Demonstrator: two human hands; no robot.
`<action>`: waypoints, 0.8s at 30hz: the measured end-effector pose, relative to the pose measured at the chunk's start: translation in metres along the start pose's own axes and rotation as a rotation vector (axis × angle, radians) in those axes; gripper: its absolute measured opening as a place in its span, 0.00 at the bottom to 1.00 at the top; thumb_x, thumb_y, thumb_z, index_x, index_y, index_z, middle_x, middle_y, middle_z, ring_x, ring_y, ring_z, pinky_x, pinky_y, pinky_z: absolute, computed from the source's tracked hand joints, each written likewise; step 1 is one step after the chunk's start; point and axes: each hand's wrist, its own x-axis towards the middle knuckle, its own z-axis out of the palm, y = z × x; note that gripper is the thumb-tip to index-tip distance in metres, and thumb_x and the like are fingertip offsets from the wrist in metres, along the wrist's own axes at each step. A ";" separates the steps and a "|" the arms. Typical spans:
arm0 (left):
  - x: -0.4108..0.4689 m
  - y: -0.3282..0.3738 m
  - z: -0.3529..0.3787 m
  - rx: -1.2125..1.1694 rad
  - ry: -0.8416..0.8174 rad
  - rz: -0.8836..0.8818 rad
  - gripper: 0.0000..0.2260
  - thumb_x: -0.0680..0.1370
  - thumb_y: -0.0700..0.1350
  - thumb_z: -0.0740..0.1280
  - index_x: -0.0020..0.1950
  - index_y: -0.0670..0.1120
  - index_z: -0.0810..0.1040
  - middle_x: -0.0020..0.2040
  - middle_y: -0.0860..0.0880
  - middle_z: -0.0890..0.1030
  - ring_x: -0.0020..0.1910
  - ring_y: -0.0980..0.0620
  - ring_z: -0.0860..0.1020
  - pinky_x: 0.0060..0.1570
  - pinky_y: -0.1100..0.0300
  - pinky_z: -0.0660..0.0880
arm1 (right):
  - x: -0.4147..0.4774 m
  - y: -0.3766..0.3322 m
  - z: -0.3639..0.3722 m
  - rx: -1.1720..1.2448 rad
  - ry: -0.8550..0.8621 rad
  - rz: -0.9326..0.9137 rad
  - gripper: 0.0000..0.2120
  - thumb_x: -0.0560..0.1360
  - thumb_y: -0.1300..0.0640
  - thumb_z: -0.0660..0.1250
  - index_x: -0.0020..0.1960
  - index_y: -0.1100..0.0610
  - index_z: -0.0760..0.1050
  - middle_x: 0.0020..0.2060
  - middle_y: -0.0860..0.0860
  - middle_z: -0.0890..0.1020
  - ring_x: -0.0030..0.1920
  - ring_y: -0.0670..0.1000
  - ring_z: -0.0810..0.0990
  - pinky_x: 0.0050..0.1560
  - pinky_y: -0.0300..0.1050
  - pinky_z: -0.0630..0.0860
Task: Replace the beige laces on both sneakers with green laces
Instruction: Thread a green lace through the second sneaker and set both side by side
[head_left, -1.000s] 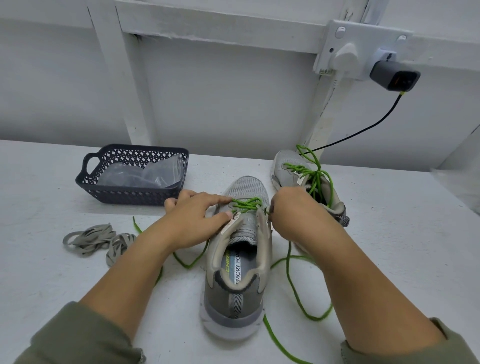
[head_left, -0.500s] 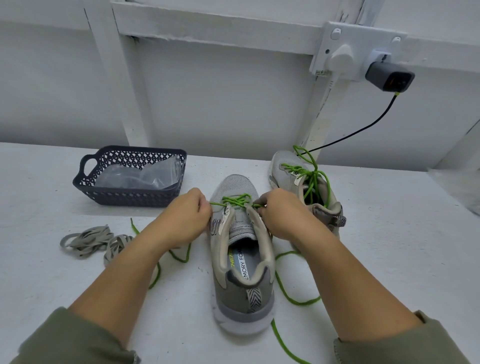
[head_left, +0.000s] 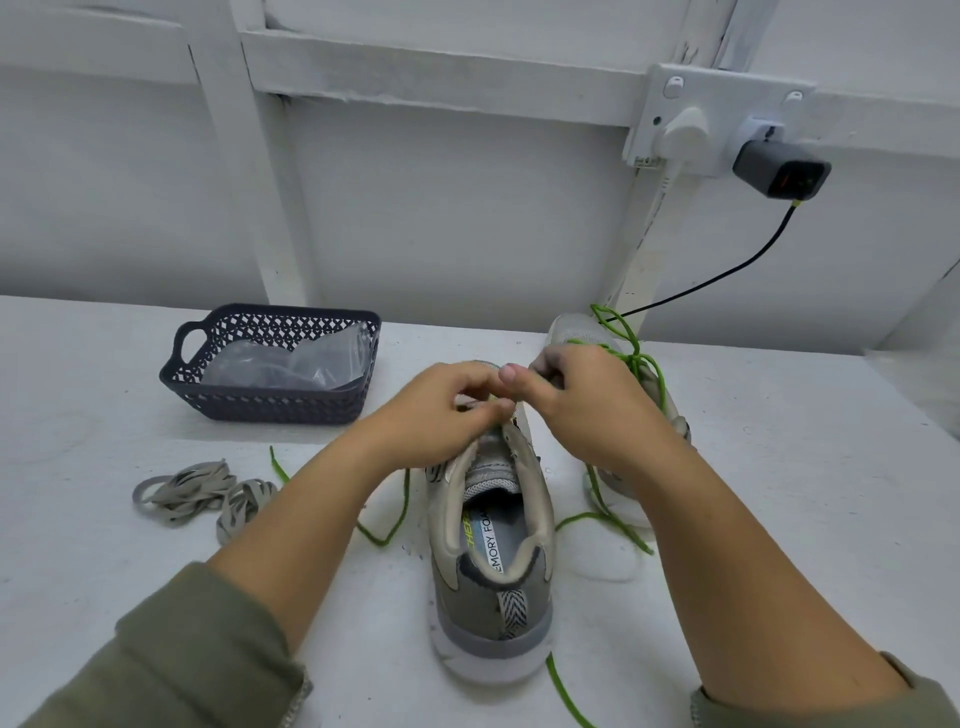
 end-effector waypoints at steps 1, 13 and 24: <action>0.002 0.001 0.001 -0.031 -0.048 -0.002 0.05 0.78 0.45 0.67 0.51 0.48 0.82 0.48 0.48 0.83 0.47 0.55 0.80 0.49 0.60 0.75 | 0.000 -0.001 -0.001 0.062 -0.001 -0.019 0.19 0.76 0.40 0.63 0.37 0.54 0.73 0.27 0.46 0.71 0.29 0.45 0.69 0.32 0.44 0.64; 0.001 -0.007 -0.012 0.316 0.245 0.177 0.15 0.79 0.53 0.64 0.65 0.56 0.73 0.63 0.59 0.74 0.63 0.57 0.70 0.61 0.58 0.66 | -0.006 -0.003 0.000 0.004 -0.056 -0.098 0.21 0.81 0.42 0.55 0.34 0.54 0.62 0.28 0.49 0.67 0.31 0.50 0.66 0.33 0.47 0.61; -0.003 -0.008 -0.020 0.910 0.465 -0.124 0.11 0.81 0.48 0.58 0.50 0.49 0.80 0.57 0.52 0.77 0.58 0.45 0.66 0.50 0.52 0.57 | -0.009 -0.001 -0.005 -0.028 -0.037 -0.102 0.21 0.82 0.44 0.53 0.35 0.54 0.64 0.29 0.49 0.70 0.32 0.50 0.68 0.34 0.48 0.62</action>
